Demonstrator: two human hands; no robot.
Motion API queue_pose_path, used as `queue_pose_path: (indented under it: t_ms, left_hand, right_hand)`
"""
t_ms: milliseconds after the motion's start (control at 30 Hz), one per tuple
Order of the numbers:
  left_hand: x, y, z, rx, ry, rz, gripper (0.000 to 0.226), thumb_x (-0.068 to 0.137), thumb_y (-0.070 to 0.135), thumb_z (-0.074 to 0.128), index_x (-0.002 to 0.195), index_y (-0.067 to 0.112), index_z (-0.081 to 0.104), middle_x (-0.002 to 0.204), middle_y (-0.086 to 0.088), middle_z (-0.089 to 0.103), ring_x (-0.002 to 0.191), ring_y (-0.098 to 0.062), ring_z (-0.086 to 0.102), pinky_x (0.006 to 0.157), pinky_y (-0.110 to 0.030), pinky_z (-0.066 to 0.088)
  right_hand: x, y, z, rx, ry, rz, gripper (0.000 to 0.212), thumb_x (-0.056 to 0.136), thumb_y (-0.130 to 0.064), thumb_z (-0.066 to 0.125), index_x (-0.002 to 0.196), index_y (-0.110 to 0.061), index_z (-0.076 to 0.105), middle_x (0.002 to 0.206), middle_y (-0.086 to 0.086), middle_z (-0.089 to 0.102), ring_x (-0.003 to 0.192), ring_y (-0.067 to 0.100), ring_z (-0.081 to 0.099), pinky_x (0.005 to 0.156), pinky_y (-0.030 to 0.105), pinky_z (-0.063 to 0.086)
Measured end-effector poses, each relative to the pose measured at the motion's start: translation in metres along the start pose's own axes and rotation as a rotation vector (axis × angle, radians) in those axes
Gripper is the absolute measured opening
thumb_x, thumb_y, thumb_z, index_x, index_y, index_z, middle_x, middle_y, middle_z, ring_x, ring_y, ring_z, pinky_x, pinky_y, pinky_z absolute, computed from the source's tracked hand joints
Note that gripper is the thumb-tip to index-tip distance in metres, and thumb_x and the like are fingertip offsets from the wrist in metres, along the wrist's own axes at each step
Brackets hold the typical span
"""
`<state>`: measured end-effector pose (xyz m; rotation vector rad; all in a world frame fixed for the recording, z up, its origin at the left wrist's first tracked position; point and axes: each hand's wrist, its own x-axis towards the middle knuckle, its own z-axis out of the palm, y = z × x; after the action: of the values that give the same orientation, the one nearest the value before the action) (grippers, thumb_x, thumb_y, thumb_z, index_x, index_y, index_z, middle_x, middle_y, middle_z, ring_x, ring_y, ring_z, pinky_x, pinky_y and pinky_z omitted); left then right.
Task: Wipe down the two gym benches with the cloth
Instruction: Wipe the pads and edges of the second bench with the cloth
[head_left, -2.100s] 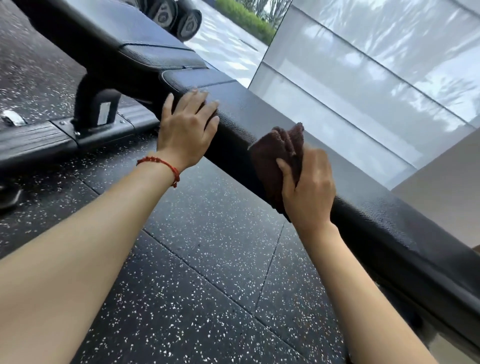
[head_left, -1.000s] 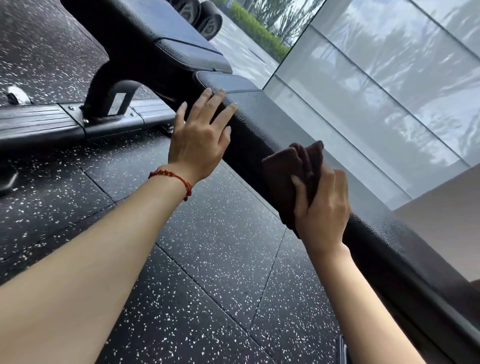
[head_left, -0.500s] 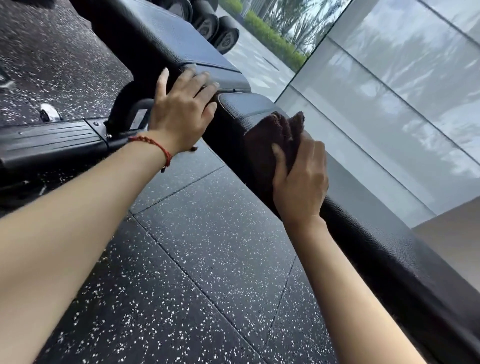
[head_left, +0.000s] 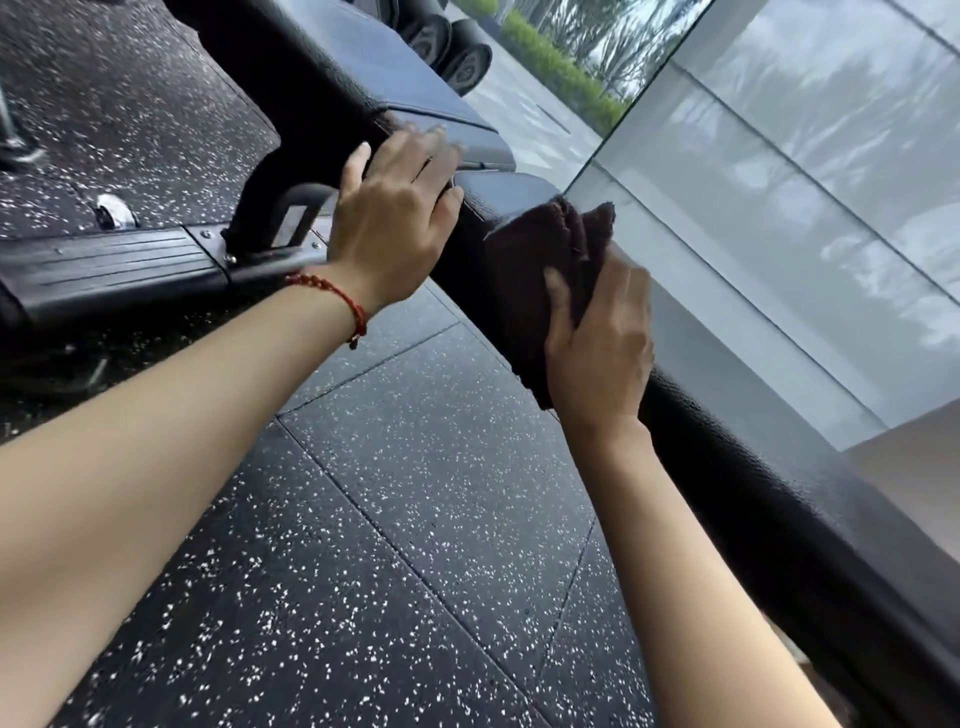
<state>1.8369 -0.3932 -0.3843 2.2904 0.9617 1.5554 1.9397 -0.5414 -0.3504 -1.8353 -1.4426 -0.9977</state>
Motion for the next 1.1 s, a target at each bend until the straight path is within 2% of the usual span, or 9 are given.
queue_pose_path:
  t_ms: [133, 200, 367, 500, 567, 700, 867, 1100]
  left_hand:
    - [-0.015, 0.03, 0.003, -0.021, -0.034, 0.084, 0.051, 0.092, 0.035, 0.028, 0.132, 0.012, 0.051, 0.142, -0.009, 0.044, 0.134, -0.027, 0.033, 0.108, -0.051, 0.018]
    - [-0.025, 0.042, 0.008, -0.027, -0.062, 0.111, 0.052, 0.092, 0.035, 0.028, 0.131, 0.011, 0.052, 0.142, -0.01, 0.044, 0.135, -0.027, 0.032, 0.108, -0.051, 0.018]
    - [-0.045, 0.068, 0.013, -0.057, -0.08, 0.091, 0.052, 0.091, 0.036, 0.029, 0.128, 0.01, 0.055, 0.139, -0.011, 0.047, 0.134, -0.027, 0.034, 0.106, -0.05, 0.02]
    - [-0.055, 0.08, 0.009, -0.025, -0.108, 0.124, 0.051, 0.091, 0.035, 0.031, 0.129, 0.01, 0.054, 0.139, -0.011, 0.047, 0.133, -0.028, 0.035, 0.105, -0.051, 0.022]
    - [-0.059, 0.083, 0.004, 0.009, -0.133, 0.119, 0.052, 0.091, 0.036, 0.031, 0.131, 0.01, 0.052, 0.139, -0.011, 0.047, 0.133, -0.028, 0.035, 0.105, -0.051, 0.023]
    - [-0.075, 0.087, -0.011, 0.096, -0.168, 0.05, 0.053, 0.091, 0.037, 0.031, 0.133, 0.009, 0.05, 0.141, -0.012, 0.045, 0.133, -0.029, 0.035, 0.104, -0.05, 0.024]
    - [-0.102, 0.106, -0.03, 0.178, -0.237, -0.074, 0.055, 0.091, 0.037, 0.03, 0.133, 0.006, 0.049, 0.14, -0.014, 0.045, 0.132, -0.031, 0.036, 0.104, -0.049, 0.025]
    - [-0.136, 0.139, -0.069, 0.275, -0.335, -0.194, 0.053, 0.093, 0.034, 0.031, 0.133, 0.004, 0.048, 0.139, -0.016, 0.046, 0.131, -0.032, 0.037, 0.104, -0.052, 0.028]
  right_hand:
    - [-0.024, 0.02, -0.021, -0.094, 0.004, -0.002, 0.037, 0.091, -0.036, 0.046, 0.111, -0.006, 0.044, 0.086, 0.018, 0.055, 0.076, 0.033, 0.056, 0.053, 0.036, 0.049]
    - [-0.033, 0.029, -0.034, -0.091, -0.002, 0.034, 0.039, 0.091, -0.035, 0.046, 0.111, -0.002, 0.048, 0.086, 0.019, 0.055, 0.077, 0.033, 0.056, 0.056, 0.035, 0.048]
    - [-0.041, 0.039, -0.058, 0.058, -0.048, 0.168, 0.047, 0.089, -0.038, 0.047, 0.113, 0.002, 0.055, 0.092, 0.018, 0.057, 0.082, 0.032, 0.056, 0.066, 0.029, 0.038]
    - [-0.042, 0.045, -0.067, 0.228, -0.021, 0.26, 0.045, 0.089, -0.035, 0.053, 0.115, 0.001, 0.055, 0.095, 0.017, 0.06, 0.085, 0.017, 0.047, 0.068, 0.02, 0.031]
    - [-0.041, 0.046, -0.07, 0.279, -0.029, 0.295, 0.042, 0.089, -0.033, 0.055, 0.115, -0.001, 0.056, 0.096, 0.015, 0.06, 0.085, 0.016, 0.048, 0.068, 0.017, 0.029]
    - [-0.042, 0.047, -0.077, 0.384, -0.077, 0.346, 0.043, 0.087, -0.035, 0.055, 0.117, -0.004, 0.055, 0.1, 0.012, 0.062, 0.089, 0.023, 0.056, 0.071, 0.019, 0.033]
    - [-0.056, 0.051, -0.097, 0.507, -0.154, 0.479, 0.04, 0.085, -0.031, 0.058, 0.116, -0.004, 0.056, 0.101, 0.012, 0.063, 0.091, 0.02, 0.055, 0.075, 0.015, 0.032]
    - [-0.072, 0.051, -0.133, 0.643, -0.335, 0.643, 0.038, 0.085, -0.031, 0.057, 0.115, -0.007, 0.056, 0.1, 0.009, 0.064, 0.093, 0.022, 0.059, 0.083, 0.025, 0.041]
